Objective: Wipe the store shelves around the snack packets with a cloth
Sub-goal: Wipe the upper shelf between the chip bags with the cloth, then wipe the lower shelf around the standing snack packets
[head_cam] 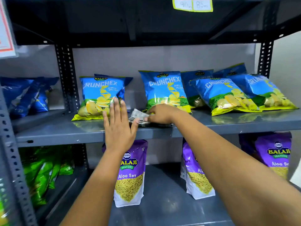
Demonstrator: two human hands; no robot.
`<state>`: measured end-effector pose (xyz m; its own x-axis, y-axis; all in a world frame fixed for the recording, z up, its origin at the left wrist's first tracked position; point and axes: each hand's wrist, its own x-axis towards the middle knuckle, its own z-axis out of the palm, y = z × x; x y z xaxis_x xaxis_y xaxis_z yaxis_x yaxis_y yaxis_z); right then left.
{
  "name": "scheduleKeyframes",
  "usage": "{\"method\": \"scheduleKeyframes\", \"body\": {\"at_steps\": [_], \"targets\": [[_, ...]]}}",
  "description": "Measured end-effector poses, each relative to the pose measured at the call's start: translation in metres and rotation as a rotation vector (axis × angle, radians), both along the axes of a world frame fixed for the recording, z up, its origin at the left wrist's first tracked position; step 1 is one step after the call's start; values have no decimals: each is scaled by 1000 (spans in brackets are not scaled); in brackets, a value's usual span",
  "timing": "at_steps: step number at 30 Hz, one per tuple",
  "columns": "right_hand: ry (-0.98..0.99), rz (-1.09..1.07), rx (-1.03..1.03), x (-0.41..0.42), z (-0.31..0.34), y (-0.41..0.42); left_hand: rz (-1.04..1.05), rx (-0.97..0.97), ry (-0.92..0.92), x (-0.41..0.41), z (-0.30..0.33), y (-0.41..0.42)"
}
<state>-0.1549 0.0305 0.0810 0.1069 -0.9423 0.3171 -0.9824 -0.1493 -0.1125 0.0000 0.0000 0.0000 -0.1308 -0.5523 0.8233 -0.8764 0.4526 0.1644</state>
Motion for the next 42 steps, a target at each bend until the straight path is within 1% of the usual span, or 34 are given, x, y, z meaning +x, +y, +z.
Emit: {"method": "scheduleKeyframes", "body": {"at_steps": [1,2,4,6,10,11,14,15,18,20,23,27,29,31,33,35,37,39,42], "targets": [[50,-31,93,2,-4,-2,11,35,18,3,-8,0],[91,-64,116,3,-6,-5,19,26,35,4,-11,0],[107,-123,77,4,-13,-8,39,5,28,7,-23,-5],[117,-133,39,8,-10,-11,48,-34,29,6,-23,-9],[118,-120,-10,9,4,-15,62,-39,30,5,-23,-10],[102,-89,11,10,3,-17,61,-38,30,6,-23,-10],[25,17,220,10,-11,-22,54,-43,49,6,-22,-8],[20,16,241,10,-18,-24,52,-40,54,6,-25,-8],[17,8,200,7,-25,-30,68,-12,51,13,-45,-2],[56,18,169,7,-26,-30,97,4,27,21,-65,5],[125,26,44,9,-30,-27,189,77,-49,42,-109,15],[150,-44,-347,18,-47,-16,295,350,-83,95,-178,34],[133,-30,-573,30,-60,-10,356,457,-87,129,-208,41],[84,31,-694,40,-72,-5,395,495,-52,162,-231,39],[8,93,-739,50,-86,-2,448,488,19,198,-243,29],[-128,177,-798,62,-108,2,513,435,134,230,-244,13],[-266,222,-856,85,-141,5,530,387,246,259,-240,-9],[-459,229,-811,116,-183,6,501,352,283,278,-235,-34],[-760,190,-545,163,-252,8,435,276,327,285,-236,-64]]}}
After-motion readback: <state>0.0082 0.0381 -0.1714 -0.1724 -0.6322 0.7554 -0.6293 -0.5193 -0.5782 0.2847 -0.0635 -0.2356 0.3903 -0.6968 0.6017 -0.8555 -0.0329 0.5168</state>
